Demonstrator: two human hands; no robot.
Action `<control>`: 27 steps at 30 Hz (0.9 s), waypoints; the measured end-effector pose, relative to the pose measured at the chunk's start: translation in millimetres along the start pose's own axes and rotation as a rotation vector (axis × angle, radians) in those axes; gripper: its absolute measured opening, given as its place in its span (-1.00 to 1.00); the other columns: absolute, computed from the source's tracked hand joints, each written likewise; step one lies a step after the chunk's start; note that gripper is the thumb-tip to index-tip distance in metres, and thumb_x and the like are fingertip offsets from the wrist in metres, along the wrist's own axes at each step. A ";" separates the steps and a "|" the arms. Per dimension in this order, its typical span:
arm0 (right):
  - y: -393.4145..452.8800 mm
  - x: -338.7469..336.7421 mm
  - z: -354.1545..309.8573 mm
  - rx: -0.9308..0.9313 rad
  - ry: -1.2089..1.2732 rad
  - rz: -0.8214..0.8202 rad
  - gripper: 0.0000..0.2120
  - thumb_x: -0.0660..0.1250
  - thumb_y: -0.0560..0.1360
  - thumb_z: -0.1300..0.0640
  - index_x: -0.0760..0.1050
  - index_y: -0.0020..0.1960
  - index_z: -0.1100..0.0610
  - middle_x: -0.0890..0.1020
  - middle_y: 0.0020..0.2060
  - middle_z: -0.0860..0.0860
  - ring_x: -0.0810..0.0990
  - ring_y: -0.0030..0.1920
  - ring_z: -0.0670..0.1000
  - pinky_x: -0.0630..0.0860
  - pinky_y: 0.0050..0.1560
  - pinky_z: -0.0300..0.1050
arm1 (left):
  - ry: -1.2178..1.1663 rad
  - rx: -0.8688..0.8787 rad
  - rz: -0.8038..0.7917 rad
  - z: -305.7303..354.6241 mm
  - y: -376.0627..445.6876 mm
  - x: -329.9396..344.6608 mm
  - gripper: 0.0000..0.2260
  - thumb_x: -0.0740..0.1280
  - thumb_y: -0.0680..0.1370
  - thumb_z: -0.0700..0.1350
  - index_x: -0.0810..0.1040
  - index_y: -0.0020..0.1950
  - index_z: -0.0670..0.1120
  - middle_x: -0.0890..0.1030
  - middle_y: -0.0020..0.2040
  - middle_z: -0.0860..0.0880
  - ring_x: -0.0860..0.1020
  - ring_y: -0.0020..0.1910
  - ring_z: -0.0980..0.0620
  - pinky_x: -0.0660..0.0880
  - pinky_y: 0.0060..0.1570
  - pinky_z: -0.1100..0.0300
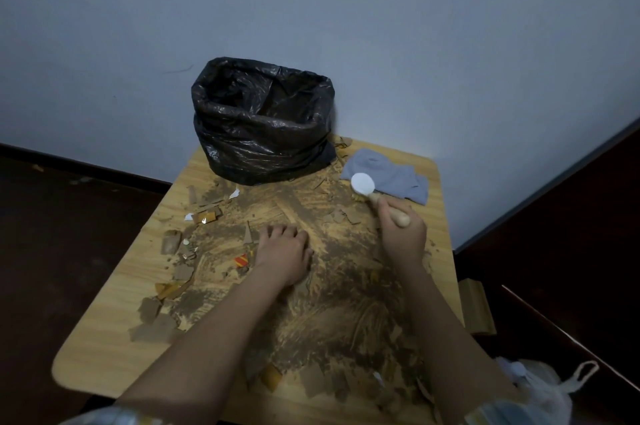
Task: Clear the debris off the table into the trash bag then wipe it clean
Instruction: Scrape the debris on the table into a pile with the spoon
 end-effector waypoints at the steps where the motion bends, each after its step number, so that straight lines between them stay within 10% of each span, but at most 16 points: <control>1: -4.4 0.4 0.7 -0.051 0.006 -0.006 -0.93 0.41 0.50 0.07 0.66 -0.11 -0.09 0.63 -0.28 -0.33 0.58 -0.19 -0.27 0.46 -0.23 -0.39 | -0.004 0.000 -0.006 -0.2 0.2 -0.5 -0.57 0.02 0.63 0.12 0.31 0.44 -0.02 0.30 0.47 -0.05 0.20 0.45 -0.09 0.01 0.41 -0.13; 5: -10.7 -10.1 10.1 -0.176 -0.043 0.011 -0.91 0.40 0.51 0.13 0.68 -0.04 0.05 0.60 -0.21 -0.33 0.59 -0.15 -0.13 0.49 -0.12 -0.17 | 0.013 0.009 -0.003 -0.5 1.1 -0.1 -0.56 0.02 0.63 0.12 0.31 0.44 -0.03 0.31 0.46 -0.06 0.22 0.44 -0.10 0.02 0.42 -0.14; 10: 23.7 -28.7 13.1 0.016 0.002 0.154 -0.89 0.38 0.52 0.03 0.64 -0.09 0.04 0.56 -0.33 -0.31 0.53 -0.27 -0.34 0.33 -0.36 -0.51 | 0.031 0.011 -0.005 0.8 1.9 3.2 -0.55 0.02 0.62 0.14 0.33 0.42 -0.03 0.34 0.43 -0.09 0.24 0.42 -0.12 0.02 0.42 -0.14; 15: 60.3 -17.9 13.9 0.124 -0.011 0.105 -0.80 0.38 0.53 0.05 0.64 0.03 0.15 0.64 -0.09 -0.02 0.54 -0.08 -0.06 0.36 -0.13 -0.25 | 0.020 0.004 -0.015 0.3 5.1 0.4 -0.56 0.02 0.61 0.15 0.35 0.40 -0.03 0.37 0.42 -0.07 0.25 0.42 -0.10 0.02 0.40 -0.13; 20: 57.8 -2.4 3.8 0.093 0.068 0.229 -0.90 0.35 0.53 -0.01 0.60 -0.14 -0.06 0.58 -0.33 -0.23 0.53 -0.21 -0.15 0.36 -0.33 -0.41 | -0.005 0.005 0.000 -2.2 8.8 0.1 -0.57 0.02 0.61 0.17 0.40 0.34 -0.02 0.46 0.34 -0.05 0.31 0.38 -0.09 0.05 0.38 -0.10; 27: 69.5 23.0 6.6 -0.016 -0.044 -0.042 -0.80 0.35 0.53 -0.08 0.65 -0.03 0.02 0.64 -0.19 -0.11 0.58 -0.13 -0.10 0.54 -0.15 -0.14 | -0.021 0.013 -0.012 -4.7 14.1 -6.1 -0.60 0.02 0.61 0.15 0.41 0.31 -0.01 0.50 0.28 -0.08 0.35 0.35 -0.10 0.04 0.39 -0.11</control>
Point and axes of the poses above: each hand's wrist, its own y-axis towards the middle knuckle, its own x-axis out of the palm, z = x × y, the point moved 2 cm from there along y, towards the middle knuckle
